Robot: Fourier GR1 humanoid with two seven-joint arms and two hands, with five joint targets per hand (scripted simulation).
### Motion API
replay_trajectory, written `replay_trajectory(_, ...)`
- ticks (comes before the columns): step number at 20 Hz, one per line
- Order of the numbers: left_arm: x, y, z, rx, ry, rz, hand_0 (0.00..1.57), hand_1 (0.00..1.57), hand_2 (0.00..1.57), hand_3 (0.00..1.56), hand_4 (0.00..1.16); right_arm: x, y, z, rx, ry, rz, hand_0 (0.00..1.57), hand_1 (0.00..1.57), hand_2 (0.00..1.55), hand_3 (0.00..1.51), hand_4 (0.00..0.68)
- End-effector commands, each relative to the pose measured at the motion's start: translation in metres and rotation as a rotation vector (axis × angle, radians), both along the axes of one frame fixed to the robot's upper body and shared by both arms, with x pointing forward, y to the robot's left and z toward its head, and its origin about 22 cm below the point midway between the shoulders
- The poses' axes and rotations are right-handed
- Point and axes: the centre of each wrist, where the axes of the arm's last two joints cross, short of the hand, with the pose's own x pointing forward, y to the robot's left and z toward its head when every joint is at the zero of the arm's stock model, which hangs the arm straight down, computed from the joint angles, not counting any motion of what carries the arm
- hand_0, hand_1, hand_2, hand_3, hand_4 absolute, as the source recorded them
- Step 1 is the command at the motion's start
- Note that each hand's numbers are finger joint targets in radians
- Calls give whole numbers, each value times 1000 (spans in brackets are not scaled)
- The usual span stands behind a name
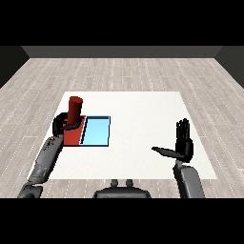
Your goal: Pick the red can and put it in the red box
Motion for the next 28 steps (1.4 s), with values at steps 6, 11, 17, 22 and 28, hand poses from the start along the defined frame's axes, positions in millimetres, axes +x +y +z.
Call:
replay_trajectory(6,4,68,-38,100,186,187,1571,1571,1518,1439,1036,9,-7,-17,-13,-11,23,0,0,0,0,0)
replay_trajectory(11,9,54,-66,150,343,180,1564,1564,1486,1365,958,22,7,-13,-75,1,10,0,0,0,0,0)
replay_trajectory(17,-1,40,-94,121,406,172,761,761,745,497,764,31,21,-37,-120,28,15,0,0,0,0,0)
replay_trajectory(22,4,61,-75,175,578,20,0,0,0,0,427,31,8,-31,-103,12,4,0,0,0,0,0)
replay_trajectory(28,6,71,-66,237,555,147,0,0,0,0,0,40,13,-36,-93,-10,44,0,0,0,0,0)
